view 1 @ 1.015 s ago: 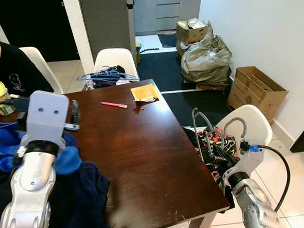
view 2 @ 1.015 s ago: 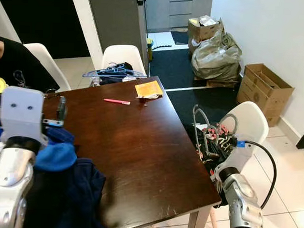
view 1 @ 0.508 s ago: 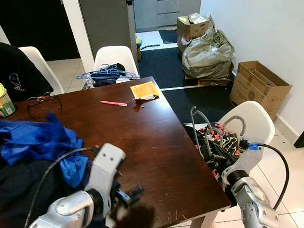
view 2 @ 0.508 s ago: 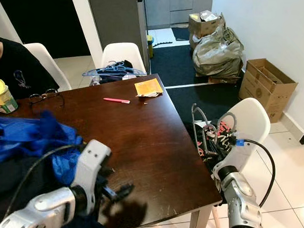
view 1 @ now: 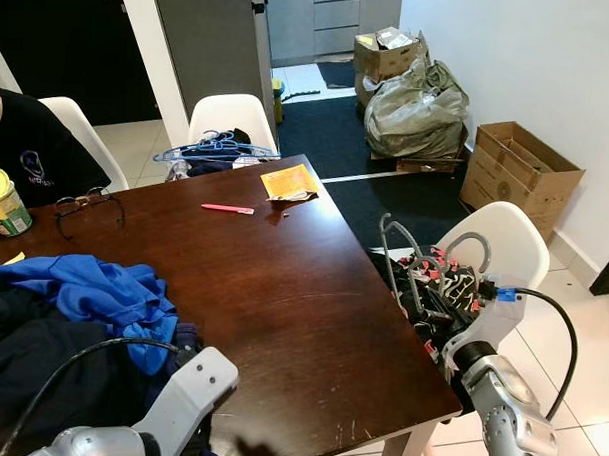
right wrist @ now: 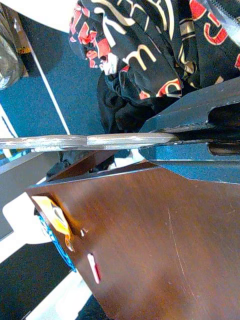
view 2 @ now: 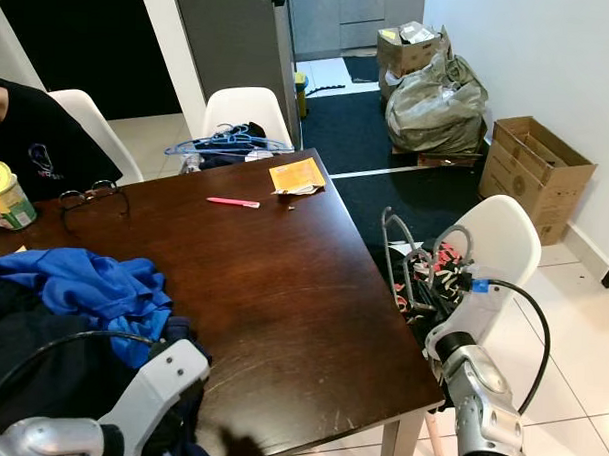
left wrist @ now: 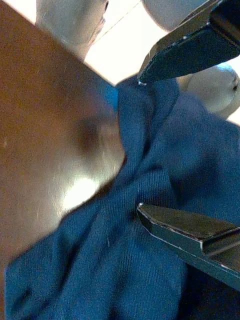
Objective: Hang hanger
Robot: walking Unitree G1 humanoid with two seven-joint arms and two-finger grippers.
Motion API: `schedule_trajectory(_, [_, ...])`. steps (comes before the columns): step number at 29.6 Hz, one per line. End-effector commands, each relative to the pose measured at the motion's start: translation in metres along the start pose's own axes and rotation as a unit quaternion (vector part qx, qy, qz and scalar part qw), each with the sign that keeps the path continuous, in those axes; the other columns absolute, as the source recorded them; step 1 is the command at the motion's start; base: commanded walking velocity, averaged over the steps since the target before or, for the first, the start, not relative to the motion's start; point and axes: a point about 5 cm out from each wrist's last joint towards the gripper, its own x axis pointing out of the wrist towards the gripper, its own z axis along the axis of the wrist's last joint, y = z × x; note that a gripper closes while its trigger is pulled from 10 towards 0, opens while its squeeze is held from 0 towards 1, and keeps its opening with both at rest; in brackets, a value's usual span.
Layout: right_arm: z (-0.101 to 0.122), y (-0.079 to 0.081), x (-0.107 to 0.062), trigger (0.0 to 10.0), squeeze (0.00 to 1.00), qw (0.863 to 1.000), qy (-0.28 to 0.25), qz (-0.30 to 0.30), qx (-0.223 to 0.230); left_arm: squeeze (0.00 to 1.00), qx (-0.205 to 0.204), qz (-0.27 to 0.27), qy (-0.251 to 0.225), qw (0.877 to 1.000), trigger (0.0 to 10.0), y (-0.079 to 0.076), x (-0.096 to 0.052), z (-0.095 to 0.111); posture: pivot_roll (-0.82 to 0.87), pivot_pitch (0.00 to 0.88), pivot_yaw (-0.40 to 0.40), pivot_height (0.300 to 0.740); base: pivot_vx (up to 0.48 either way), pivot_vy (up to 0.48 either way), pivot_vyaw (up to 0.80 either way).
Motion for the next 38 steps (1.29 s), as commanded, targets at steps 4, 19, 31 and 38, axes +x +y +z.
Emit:
schedule_trajectory(4, [-0.005, 0.006, 0.002, 10.0, 0.0, 1.0, 0.007, 0.013, 0.022, 0.0, 0.028, 0.126, -0.015, 0.991, 10.0, 0.035, 0.0, 0.008, 0.04, 0.049, 0.102, 0.74, 0.0, 0.0, 0.0])
schedule_trajectory(19, [-0.003, 0.005, 0.0, 10.0, 0.0, 1.0, 0.003, 0.009, 0.021, 0.0, 0.04, 0.129, 0.006, 0.991, 10.0, 0.033, 0.026, 0.0, 0.02, 0.057, 0.109, 0.74, 0.0, 0.0, 0.0])
schedule_trajectory(31, [-0.002, 0.006, 0.001, 10.0, 0.0, 1.0, 0.003, 0.008, 0.018, 0.0, 0.029, 0.083, 0.032, 0.996, 0.0, 0.021, 0.04, -0.017, 0.02, 0.053, 0.108, 0.74, 0.0, 0.0, 0.0])
schedule_trajectory(38, [-0.002, 0.006, 0.001, 10.0, 0.0, 1.0, 0.003, 0.008, 0.018, 0.0, 0.032, 0.098, 0.018, 0.995, 0.0, 0.025, 0.04, -0.012, 0.02, 0.048, 0.107, 0.74, 0.0, 0.0, 0.0])
